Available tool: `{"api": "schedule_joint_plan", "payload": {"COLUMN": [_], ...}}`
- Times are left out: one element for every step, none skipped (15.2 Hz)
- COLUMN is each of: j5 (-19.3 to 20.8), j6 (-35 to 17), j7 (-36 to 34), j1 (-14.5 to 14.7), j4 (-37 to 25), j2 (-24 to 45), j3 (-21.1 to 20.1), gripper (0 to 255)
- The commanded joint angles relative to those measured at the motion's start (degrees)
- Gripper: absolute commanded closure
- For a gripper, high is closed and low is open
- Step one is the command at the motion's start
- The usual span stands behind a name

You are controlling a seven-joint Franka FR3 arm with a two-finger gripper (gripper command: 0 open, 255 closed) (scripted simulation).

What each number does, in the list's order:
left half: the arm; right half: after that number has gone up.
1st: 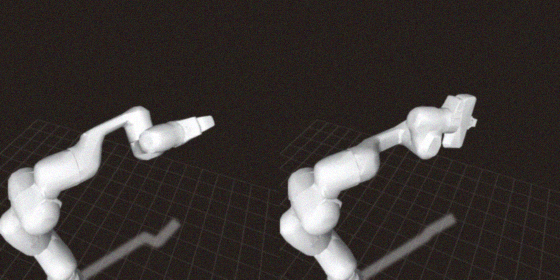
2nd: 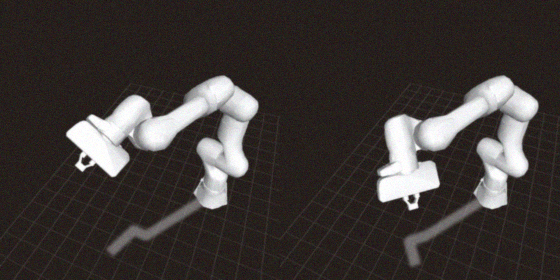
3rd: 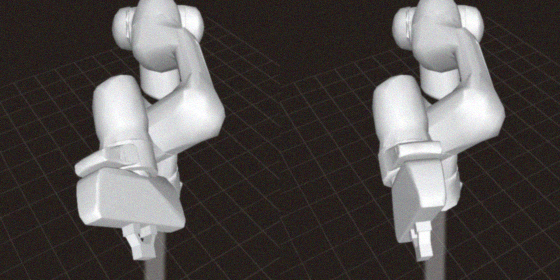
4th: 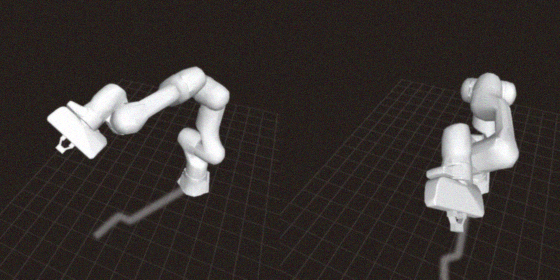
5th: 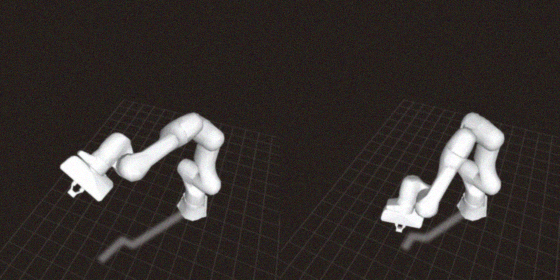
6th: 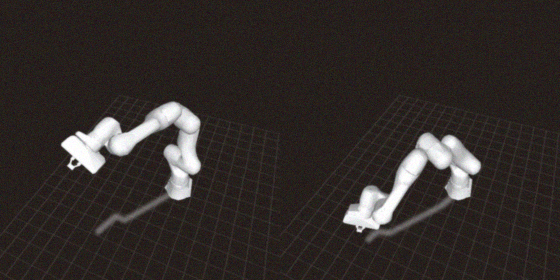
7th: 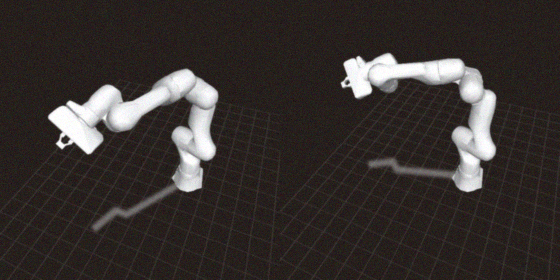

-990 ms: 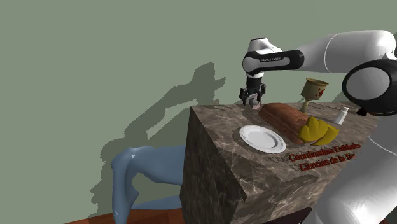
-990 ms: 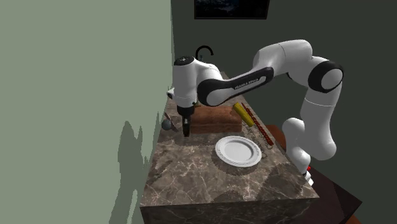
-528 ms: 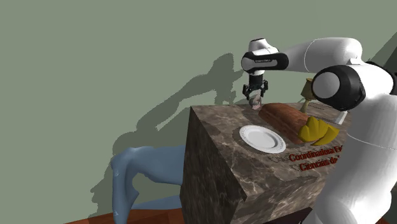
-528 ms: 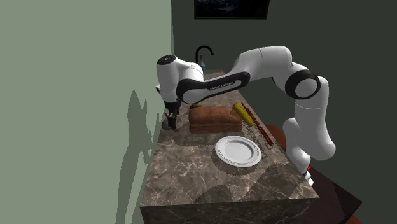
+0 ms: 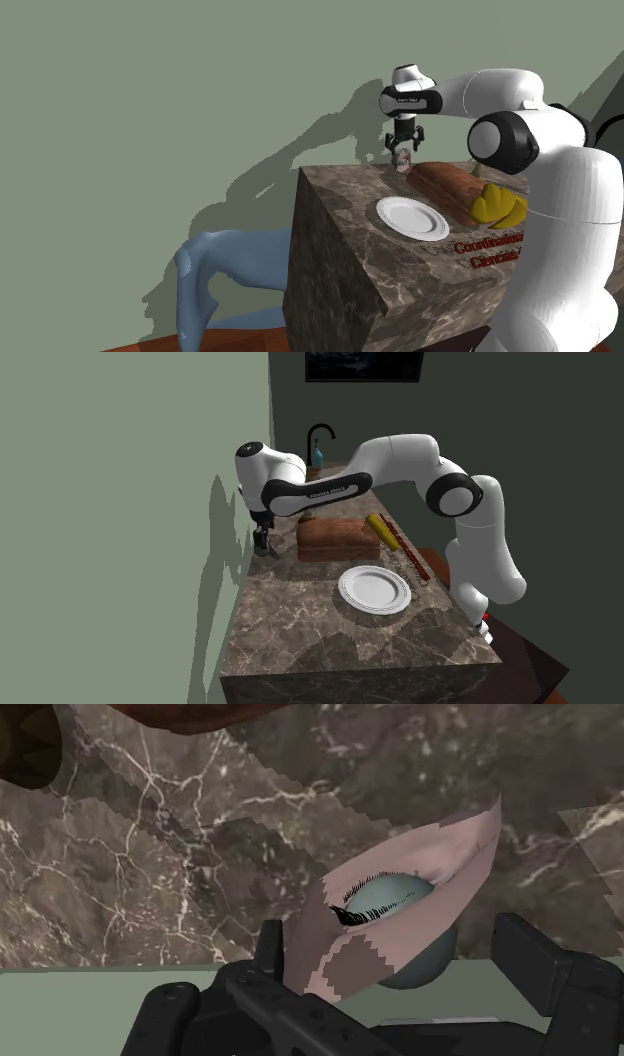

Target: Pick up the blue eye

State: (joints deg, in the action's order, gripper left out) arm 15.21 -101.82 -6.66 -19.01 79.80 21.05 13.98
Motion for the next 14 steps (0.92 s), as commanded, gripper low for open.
{"api": "schedule_joint_plan", "payload": {"j5": [0.1,0.1,0.2,0.2,0.2,0.2,0.2,0.2,0.2,0.2,0.2,0.2,0.2,0.2], "j6": [-1.4,-2.1,-3.2,-3.2,-3.2,-3.3,-3.3,-3.3,-3.3,-3.3,-3.2,-3.2,-3.2,-3.2], "j7": [-0.4,-0.7,-1.0,-1.0,-1.0,-1.1,-1.1,-1.0,-1.1,-1.0,-1.1,-1.0,-1.0,-1.0], "j1": [0.0,0.0,0.0,0.0,0.0,0.1,0.1,0.0,0.1,0.0,0.1,0.1,0.0,0.0], "j4": [1.2,2.0,3.1,3.1,3.1,3.4,3.4,3.4,3.3,3.3,3.2,3.2,3.1,3.1], "j2": [0.2,0.2,0.2,0.2,0.2,0.1,0.1,0.1,0.1,0.1,0.1,0.1,0.2,0.2], "j3": [0.0,0.0,0.0,0.0,0.0,0.0,0.0,0.0,0.0,0.0,0.0,0.0,0.0,0.0], "gripper": [0,0,0,0,0,255,255,255,255,255,255,255,255,255]}}
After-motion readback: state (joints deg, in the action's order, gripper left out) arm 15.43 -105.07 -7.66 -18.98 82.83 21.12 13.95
